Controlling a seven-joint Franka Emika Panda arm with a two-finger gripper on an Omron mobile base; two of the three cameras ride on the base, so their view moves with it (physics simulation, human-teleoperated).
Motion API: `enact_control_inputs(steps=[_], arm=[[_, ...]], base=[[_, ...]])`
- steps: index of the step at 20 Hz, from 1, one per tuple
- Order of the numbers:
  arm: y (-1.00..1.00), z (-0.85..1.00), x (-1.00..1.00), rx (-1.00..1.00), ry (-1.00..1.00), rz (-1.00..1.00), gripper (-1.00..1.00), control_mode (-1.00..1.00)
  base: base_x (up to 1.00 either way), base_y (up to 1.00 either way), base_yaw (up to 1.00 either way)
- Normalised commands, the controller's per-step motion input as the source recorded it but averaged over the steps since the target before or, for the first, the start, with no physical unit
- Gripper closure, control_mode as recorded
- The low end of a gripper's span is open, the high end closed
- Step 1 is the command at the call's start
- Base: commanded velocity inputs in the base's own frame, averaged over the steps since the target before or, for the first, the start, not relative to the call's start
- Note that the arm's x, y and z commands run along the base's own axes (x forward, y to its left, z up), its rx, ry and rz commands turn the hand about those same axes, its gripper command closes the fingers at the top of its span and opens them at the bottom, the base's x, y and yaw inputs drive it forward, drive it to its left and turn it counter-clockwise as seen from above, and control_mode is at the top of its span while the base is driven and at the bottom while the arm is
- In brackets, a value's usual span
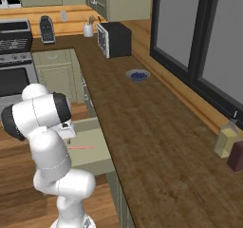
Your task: Take a straw from the drawer in front and place it inside the glass cup on the dining counter.
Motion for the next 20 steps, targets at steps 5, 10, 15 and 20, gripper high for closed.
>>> enact_control_inputs(steps=[5, 10, 15, 20], arm=[[0.06, -0.52, 0.03, 0.04, 0.13, 0.02, -1.00, -1.00], [0.26, -0.30, -0.05, 0.08, 0.03, 0.07, -1.00, -1.00], [0.48, -0.29, -0.10, 0.06, 0.00, 0.09, -1.00, -1.00], [0.67, -0.26, -0.23, 0.05, 0.02, 0.11, -1.00, -1.00]], base=[[0.00, 0.00, 0.00], [0.00, 0.00, 0.00], [0.00, 0.00, 0.00], [0.00, 0.00, 0.00]])
